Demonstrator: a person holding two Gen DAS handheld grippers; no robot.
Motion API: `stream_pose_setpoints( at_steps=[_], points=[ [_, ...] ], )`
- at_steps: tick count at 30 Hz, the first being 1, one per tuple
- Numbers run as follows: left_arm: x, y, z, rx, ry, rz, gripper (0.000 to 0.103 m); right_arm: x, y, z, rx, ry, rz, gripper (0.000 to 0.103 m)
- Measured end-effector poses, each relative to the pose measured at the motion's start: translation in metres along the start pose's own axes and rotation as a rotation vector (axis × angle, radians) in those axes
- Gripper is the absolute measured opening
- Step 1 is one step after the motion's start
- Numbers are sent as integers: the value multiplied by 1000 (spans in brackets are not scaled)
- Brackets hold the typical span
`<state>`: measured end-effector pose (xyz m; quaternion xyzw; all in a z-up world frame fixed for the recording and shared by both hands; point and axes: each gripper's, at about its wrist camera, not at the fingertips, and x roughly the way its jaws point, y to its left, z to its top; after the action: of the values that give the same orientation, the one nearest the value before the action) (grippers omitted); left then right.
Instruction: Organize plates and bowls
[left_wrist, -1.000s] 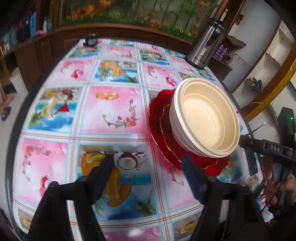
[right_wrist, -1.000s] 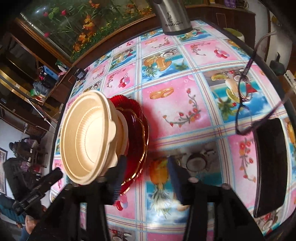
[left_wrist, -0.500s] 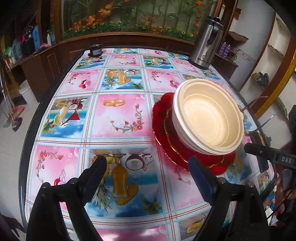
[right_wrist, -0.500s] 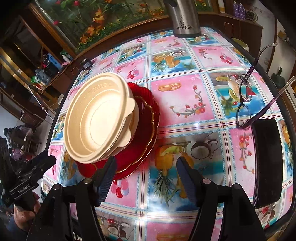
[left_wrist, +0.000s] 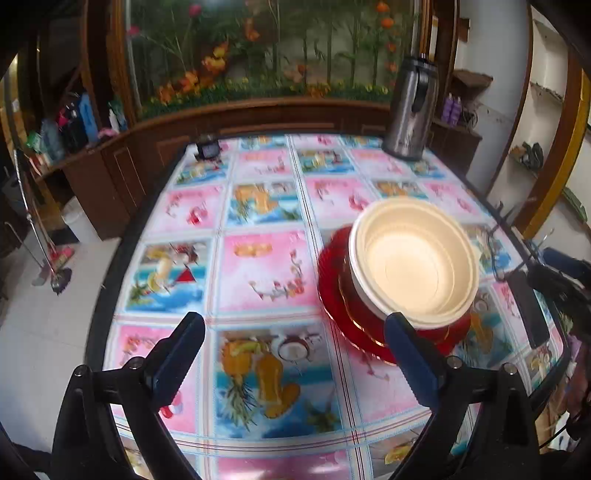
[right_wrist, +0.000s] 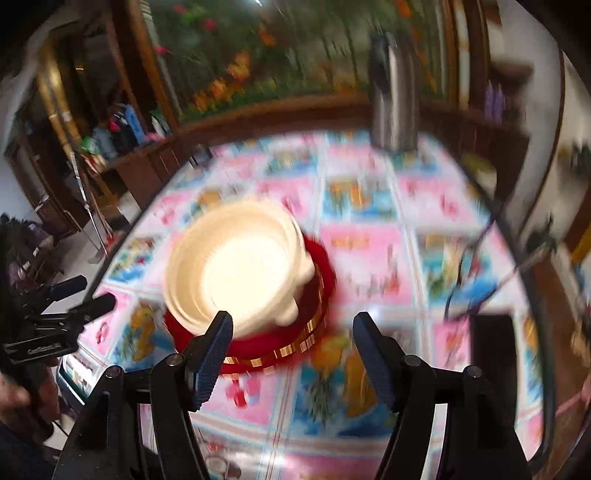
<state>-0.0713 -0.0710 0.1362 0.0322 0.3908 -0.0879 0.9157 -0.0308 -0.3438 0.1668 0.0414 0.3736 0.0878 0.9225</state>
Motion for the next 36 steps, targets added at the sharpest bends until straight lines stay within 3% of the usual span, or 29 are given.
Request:
stream_pose_setpoints(
  at_steps=[1,2,5,14,20,27,36],
  points=[
    [-3,0,1,8,-8,21,102,-5,4,0,-19,-40,-4,100],
    [-5,-2,2,22,-6,54,103,-5,6,-1,-29,-52,4,102],
    [-7,-4,2,38,-7,120,103,6,4,-7,-20,22,25,102],
    [1,-8,4,62,67,166,103,8,6,-11,-29,71,11,102],
    [8,-7,2,63,115,197,103,6,11,-15,-63,60,-18,102],
    [5,-9,-3,103,93,301,103,6,14,-17,-73,49,1,102],
    [10,-13,-7,125,118,296,103,12,21,-19,-85,64,34,102]
  ],
)
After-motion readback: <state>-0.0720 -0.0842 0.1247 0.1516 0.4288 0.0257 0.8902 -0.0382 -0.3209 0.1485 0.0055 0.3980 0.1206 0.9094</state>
